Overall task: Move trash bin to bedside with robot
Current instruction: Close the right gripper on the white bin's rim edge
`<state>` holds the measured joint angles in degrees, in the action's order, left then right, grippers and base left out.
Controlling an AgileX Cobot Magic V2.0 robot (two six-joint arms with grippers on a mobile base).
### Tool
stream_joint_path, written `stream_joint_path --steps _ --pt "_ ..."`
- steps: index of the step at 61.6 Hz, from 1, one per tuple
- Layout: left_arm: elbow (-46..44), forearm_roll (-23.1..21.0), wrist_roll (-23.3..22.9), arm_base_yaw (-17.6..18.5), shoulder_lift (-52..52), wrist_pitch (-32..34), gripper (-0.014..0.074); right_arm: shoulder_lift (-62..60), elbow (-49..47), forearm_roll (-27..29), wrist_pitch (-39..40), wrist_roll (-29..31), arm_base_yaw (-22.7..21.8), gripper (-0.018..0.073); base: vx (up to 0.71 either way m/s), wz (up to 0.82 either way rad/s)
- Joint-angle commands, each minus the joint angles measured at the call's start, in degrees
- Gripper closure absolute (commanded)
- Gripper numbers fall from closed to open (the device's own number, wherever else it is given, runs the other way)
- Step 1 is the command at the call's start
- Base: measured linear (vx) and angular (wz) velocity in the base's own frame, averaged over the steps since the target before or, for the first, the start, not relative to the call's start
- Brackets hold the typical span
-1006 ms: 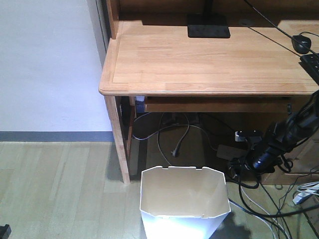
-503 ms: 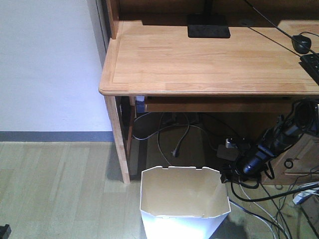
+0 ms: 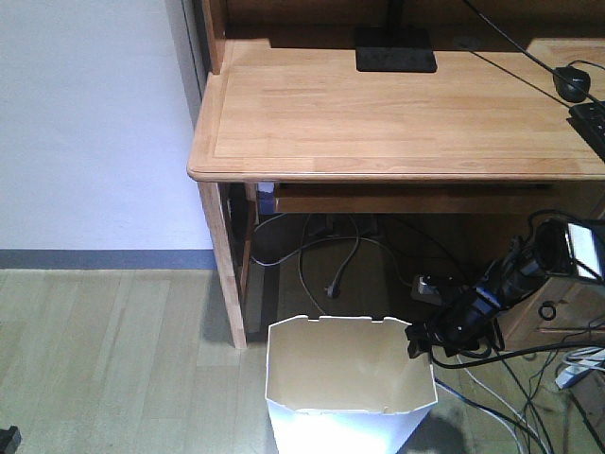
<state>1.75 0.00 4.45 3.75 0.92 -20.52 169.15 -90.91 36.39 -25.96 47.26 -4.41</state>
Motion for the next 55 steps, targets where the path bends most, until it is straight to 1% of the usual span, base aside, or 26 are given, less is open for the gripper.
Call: stream_joint_path --steps 1,9,19,25,31,37,46,55 --pt "1.0 0.0 -0.3 0.0 1.2 4.0 0.0603 -1.0 -3.9 0.4 -4.8 -1.3 -0.1 0.0035 0.0 0.0" --pt "1.0 0.0 -0.3 0.0 1.2 4.0 0.0603 1.8 -7.6 0.2 -8.2 -3.6 -0.1 0.0102 0.0 0.0" --pt "1.0 0.0 -0.3 0.0 1.2 4.0 0.0603 4.1 -9.9 -0.4 -10.6 -5.4 -0.1 0.0214 0.0 0.0" --pt "1.0 0.0 -0.3 0.0 1.2 4.0 0.0603 4.5 -10.0 -1.2 -10.9 -6.3 -0.1 0.0304 0.0 0.0" --pt "1.0 0.0 -0.3 0.0 1.2 4.0 0.0603 4.5 -9.9 -2.6 -11.1 -7.8 -0.1 0.0426 0.0 0.0" --pt "1.0 0.0 -0.3 0.0 1.2 4.0 0.0603 4.5 -9.9 -2.1 -11.1 -9.3 -0.1 0.0564 0.0 0.0" --pt "1.0 0.0 -0.3 0.0 1.2 4.0 0.0603 4.3 -9.9 0.3 -11.3 -8.3 -0.3 0.0569 0.0 0.0" --pt "1.0 0.0 -0.3 0.0 1.2 4.0 0.0603 2.6 -9.8 0.4 -11.7 -6.9 -0.3 0.0568 0.0 0.0"
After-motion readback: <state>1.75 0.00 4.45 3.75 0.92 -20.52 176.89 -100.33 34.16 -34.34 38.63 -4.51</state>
